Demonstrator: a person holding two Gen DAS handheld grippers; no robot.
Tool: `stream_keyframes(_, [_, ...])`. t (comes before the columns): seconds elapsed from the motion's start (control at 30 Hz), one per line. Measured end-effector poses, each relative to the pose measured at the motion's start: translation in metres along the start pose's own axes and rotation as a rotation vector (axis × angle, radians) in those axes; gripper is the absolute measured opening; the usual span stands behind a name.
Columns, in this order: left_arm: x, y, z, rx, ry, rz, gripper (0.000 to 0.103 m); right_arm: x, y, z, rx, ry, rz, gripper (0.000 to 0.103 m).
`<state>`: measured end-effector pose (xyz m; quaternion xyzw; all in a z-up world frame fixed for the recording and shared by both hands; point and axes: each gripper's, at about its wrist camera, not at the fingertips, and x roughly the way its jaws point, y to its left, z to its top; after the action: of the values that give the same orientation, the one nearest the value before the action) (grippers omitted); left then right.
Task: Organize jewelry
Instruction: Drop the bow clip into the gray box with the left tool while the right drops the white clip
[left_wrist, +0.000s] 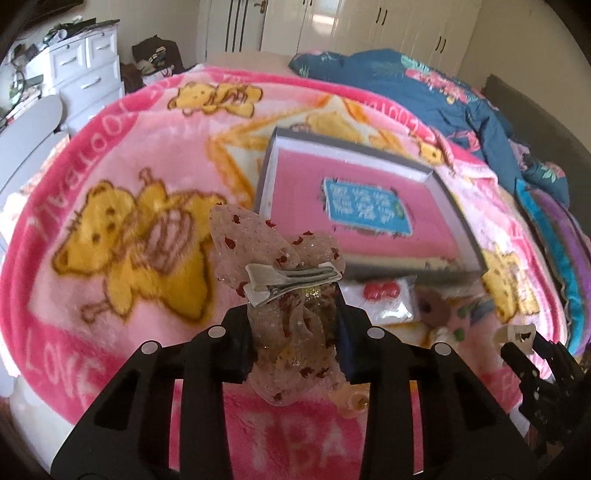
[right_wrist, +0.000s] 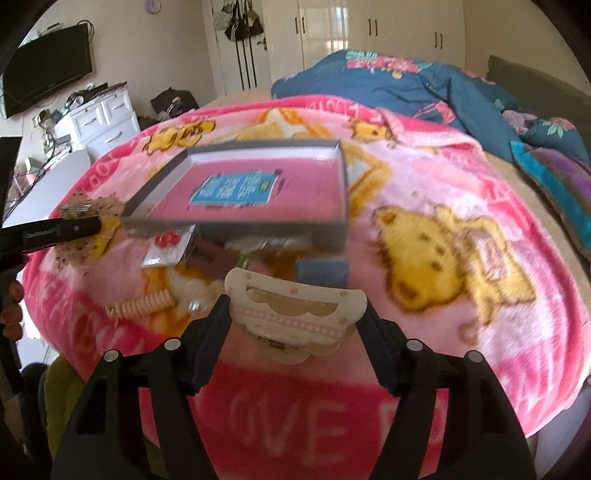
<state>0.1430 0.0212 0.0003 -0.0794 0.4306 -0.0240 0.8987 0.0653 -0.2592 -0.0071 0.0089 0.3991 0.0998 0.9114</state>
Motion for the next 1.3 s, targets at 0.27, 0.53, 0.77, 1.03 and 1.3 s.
stream_keyframes(0.27, [-0.008, 0.000, 0.027, -0.016, -0.040, -0.002, 0.026, -0.005, -0.013, 0.035, 0.005, -0.069, -0.012, 0.067])
stream_keyframes(0.53, [0.004, -0.006, 0.049, -0.019, -0.051, -0.012, 0.026, 0.012, -0.014, 0.061, -0.011, -0.082, 0.007, 0.067])
stream_keyframes(0.77, [0.026, -0.016, 0.066, -0.011, -0.037, -0.021, 0.026, 0.031, -0.008, 0.080, -0.036, -0.074, 0.041, 0.067])
stream_keyframes(1.03, [0.067, -0.025, 0.069, -0.003, 0.025, -0.032, 0.026, 0.058, -0.005, 0.106, -0.047, -0.056, 0.087, 0.067])
stream_keyframes(1.3, [0.084, -0.029, 0.063, 0.019, 0.051, -0.004, 0.030, 0.101, -0.005, 0.114, -0.039, 0.024, 0.084, 0.067])
